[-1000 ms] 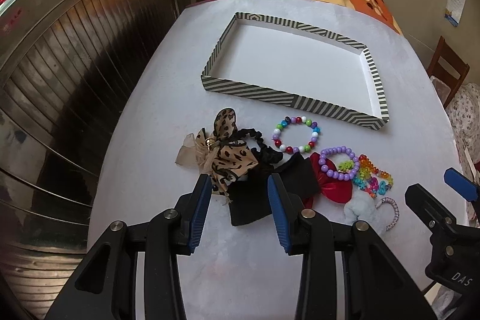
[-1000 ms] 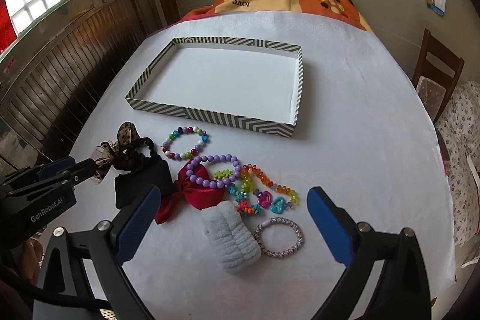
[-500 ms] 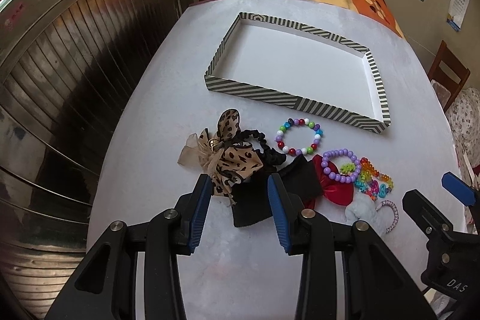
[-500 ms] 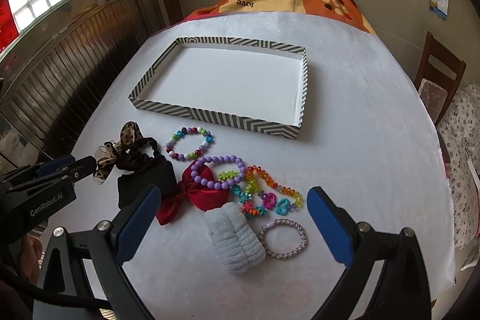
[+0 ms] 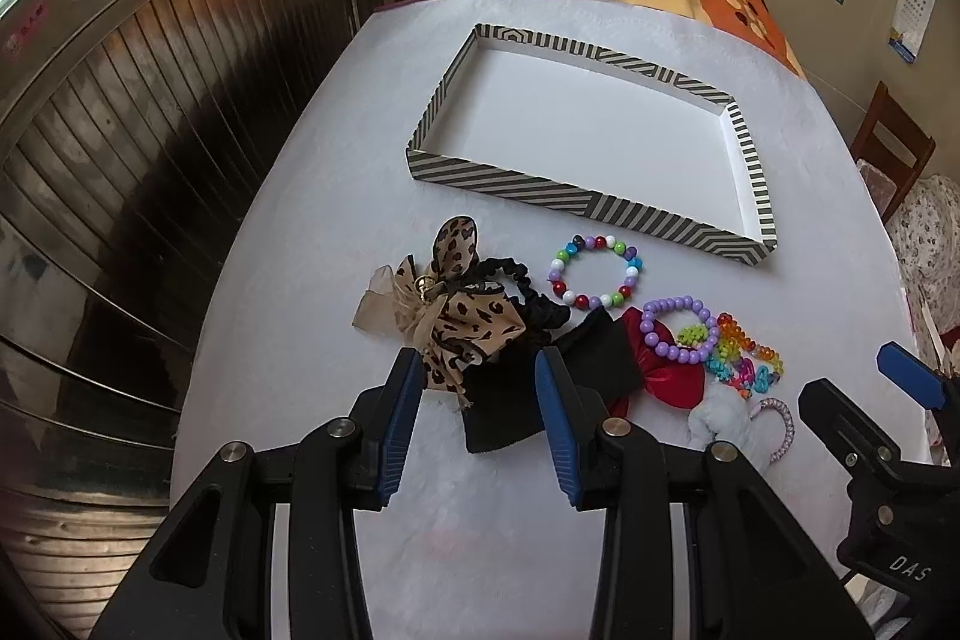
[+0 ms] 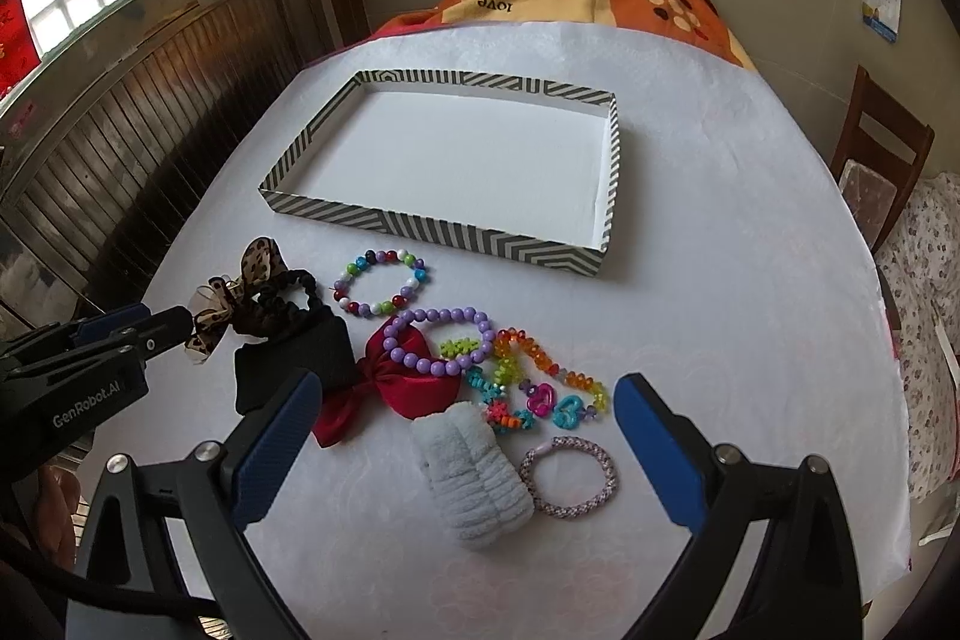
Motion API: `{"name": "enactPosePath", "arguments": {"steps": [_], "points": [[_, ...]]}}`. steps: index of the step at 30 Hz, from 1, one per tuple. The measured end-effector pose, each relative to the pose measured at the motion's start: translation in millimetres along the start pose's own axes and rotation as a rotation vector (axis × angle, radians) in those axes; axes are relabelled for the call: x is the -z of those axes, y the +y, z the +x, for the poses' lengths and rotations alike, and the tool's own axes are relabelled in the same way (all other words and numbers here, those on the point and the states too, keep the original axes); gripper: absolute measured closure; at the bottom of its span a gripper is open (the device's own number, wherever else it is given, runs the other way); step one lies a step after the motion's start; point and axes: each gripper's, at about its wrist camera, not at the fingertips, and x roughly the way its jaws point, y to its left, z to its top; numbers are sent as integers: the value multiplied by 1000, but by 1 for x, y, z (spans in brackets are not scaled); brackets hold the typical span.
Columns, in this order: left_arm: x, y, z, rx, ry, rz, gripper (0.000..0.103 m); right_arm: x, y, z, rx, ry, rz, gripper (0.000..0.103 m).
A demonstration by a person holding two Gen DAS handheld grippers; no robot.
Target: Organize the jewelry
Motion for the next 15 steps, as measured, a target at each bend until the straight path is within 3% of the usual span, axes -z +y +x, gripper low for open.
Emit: {"name": "enactPosePath", "arguments": {"steps": [15], "points": [[4, -4, -4, -17, -10, 2, 74, 2, -6, -3, -12, -9, 3, 3]]}}
